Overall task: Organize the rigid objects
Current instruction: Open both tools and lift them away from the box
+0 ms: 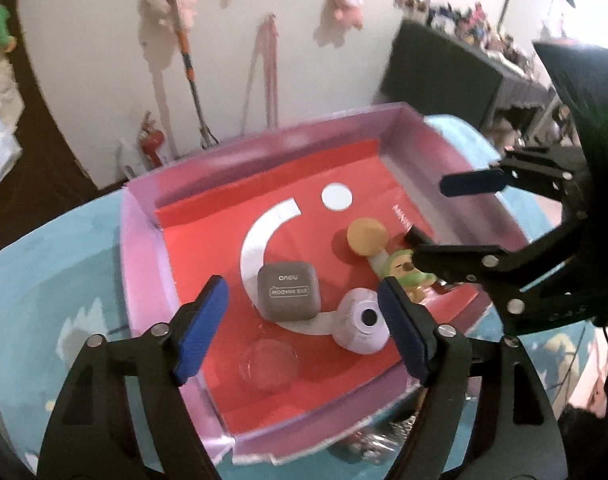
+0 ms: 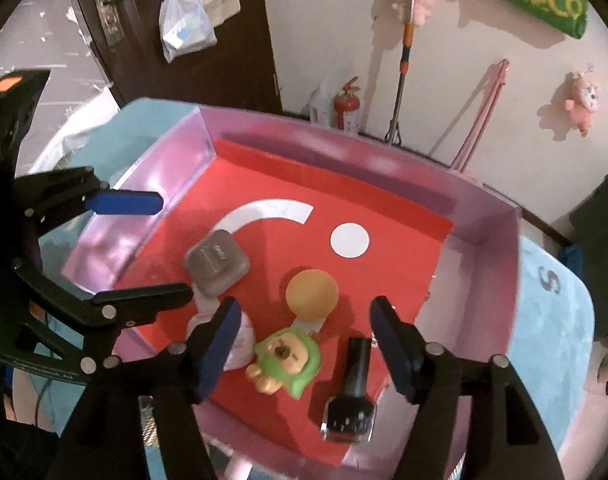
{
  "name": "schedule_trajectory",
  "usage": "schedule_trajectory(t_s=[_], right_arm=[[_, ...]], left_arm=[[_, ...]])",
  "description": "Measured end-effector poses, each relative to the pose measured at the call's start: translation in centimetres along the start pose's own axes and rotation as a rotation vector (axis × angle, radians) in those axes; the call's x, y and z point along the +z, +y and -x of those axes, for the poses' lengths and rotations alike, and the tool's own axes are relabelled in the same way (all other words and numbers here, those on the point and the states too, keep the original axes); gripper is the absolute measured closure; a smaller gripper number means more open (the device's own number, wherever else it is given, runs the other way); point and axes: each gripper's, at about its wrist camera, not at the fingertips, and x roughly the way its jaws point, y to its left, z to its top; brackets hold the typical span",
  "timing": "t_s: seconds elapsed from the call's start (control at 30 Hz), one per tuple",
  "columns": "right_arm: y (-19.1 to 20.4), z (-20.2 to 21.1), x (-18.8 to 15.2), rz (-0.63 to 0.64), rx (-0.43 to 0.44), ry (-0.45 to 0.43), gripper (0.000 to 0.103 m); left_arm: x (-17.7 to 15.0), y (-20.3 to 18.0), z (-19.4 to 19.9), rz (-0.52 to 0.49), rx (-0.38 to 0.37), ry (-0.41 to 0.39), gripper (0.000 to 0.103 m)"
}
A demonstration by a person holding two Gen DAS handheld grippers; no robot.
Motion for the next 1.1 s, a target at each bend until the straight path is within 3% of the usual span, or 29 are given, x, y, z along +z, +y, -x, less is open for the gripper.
schedule_trajectory(t_s=[0.63,0.9,1.1], right_arm=[[3.9,14.0,-7.9,-0.033,-0.065,-0.262,0.001],[5.5,16.5,-12.9,-0.077,-0.062,-0.352,0.000],[7.2,16.8,-17.1,-0.088,-0.147,-0.396,0.000]], left_arm=[[-7.4,-5.9,14.2,0.089,0.113,-0.397,0.004],[-11.6,-8.2,17.0,0.111,0.169,-0.488,0.000],[-15.3,-9.5,17.4,0.136,0.183,-0.530,0.000]])
